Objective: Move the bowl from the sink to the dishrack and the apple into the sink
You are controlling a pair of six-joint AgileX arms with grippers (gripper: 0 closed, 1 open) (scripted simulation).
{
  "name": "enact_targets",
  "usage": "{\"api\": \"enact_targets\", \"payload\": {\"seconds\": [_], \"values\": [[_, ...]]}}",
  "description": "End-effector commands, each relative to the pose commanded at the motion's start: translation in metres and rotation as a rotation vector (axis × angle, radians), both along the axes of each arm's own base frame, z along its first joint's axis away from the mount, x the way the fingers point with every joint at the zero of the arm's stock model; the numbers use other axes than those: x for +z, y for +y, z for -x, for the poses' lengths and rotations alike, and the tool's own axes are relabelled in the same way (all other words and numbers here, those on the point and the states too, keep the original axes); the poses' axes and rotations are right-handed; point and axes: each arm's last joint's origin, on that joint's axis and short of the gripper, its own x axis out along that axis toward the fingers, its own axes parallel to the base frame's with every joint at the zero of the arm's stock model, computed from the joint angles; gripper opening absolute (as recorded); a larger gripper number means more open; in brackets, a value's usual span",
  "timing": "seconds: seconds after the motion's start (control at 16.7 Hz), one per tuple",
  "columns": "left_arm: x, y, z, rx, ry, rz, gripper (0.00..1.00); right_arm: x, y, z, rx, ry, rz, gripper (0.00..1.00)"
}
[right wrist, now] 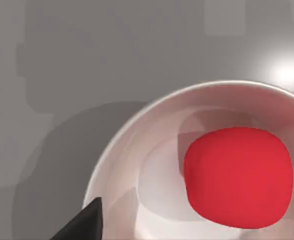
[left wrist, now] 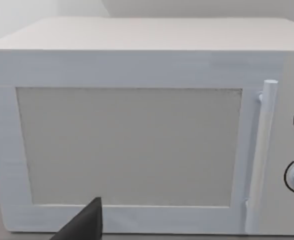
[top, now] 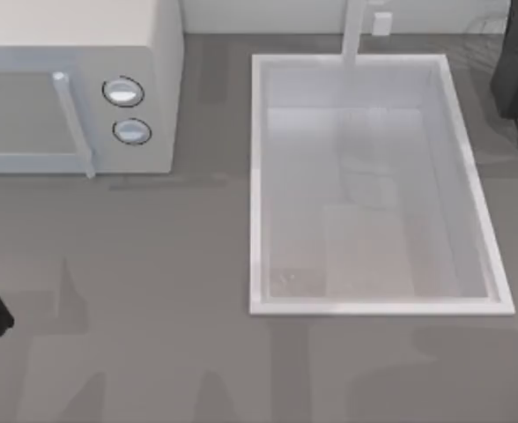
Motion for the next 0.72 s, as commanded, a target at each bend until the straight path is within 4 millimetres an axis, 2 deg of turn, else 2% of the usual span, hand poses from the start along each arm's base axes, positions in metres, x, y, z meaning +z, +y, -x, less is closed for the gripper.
{"api": "enact_targets", "payload": {"seconds": [0.18,0.36,0.72], "values": [[0.0,0.0,0.0,0.0,0.0,0.0,1.0,-0.009,-0.02,-0.026,-0.003,0.208,-0.054,1.0],[0.0,0.0,0.0,0.0,0.0,0.0,1.0,-0.018,-0.034,-0.043,-0.001,0.335,-0.098,1.0],[0.0,0.0,0.0,0.0,0.0,0.0,1.0,-0.021,-0.039,-0.047,0.0,0.372,-0.113,1.0]]}}
